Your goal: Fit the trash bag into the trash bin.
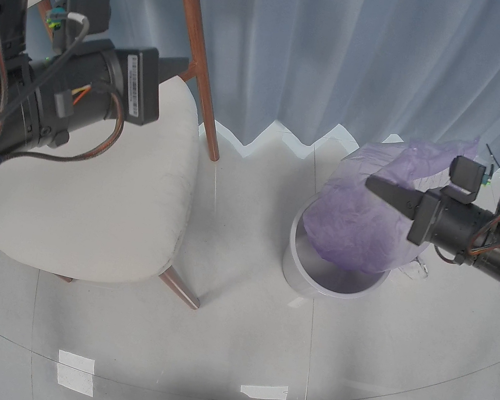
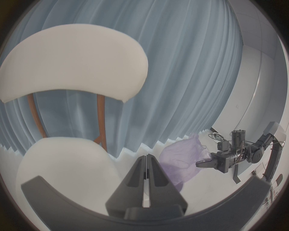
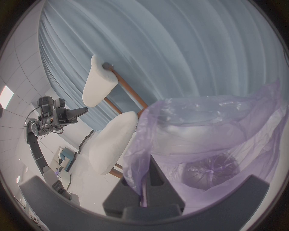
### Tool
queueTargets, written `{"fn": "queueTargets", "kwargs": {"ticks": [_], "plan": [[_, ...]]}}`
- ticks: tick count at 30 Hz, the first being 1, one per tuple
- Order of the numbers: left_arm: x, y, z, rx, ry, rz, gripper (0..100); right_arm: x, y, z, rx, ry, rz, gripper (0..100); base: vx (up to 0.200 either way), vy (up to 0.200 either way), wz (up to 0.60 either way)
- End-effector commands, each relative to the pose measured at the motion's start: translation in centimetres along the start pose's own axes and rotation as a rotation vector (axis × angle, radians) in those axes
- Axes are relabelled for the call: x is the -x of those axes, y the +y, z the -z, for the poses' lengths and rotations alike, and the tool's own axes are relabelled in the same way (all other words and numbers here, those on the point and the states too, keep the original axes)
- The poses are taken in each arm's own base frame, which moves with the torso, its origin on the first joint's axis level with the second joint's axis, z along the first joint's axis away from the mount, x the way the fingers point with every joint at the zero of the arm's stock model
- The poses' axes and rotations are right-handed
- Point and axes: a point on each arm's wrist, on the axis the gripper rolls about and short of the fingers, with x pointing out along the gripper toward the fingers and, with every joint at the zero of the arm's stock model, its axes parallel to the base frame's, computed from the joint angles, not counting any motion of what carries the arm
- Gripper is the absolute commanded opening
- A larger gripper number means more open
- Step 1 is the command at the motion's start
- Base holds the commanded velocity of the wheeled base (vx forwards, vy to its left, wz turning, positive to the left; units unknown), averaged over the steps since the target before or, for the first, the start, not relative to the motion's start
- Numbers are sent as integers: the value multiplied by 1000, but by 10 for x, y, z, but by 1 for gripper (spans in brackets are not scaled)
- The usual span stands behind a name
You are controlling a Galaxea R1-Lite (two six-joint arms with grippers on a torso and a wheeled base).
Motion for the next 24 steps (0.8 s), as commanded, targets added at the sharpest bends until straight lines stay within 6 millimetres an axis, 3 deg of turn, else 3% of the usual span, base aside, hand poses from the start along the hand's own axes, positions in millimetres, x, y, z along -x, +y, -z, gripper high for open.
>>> {"fn": "queueTargets", "kwargs": {"ticks": [1, 4, 7, 12, 13, 16, 22, 24], "plan": [[1, 2, 21, -7, 68, -7, 0, -42, -4, 48, -32, 103, -12, 0, 0, 0, 0], [-1, 12, 27, -10, 88, -50, 0, -68, -18, 69, -12, 61, 29, 0, 0, 0, 0], [-2, 23, 29, -16, 97, -90, 0, -80, -25, 79, 13, 11, 82, 0, 0, 0, 0], [-2, 32, 29, -10, 102, -118, 0, -68, -19, 95, 4, 53, 97, 0, 0, 0, 0], [-5, 50, 32, -9, 113, -123, 0, -57, -15, 103, -2, 87, 98, 0, 0, 0, 0], [-6, 63, 34, -12, 123, -99, 0, -50, -12, 106, -4, 101, 95, 0, 0, 0, 0], [-8, 57, 51, 32, 179, 40, 0, -34, -5, 133, -16, 195, 86, 0, 0, 0, 0], [-16, 53, 64, 128, 224, 67, 0, -29, -1, 143, -21, 235, 75, 0, 0, 0, 0]]}}
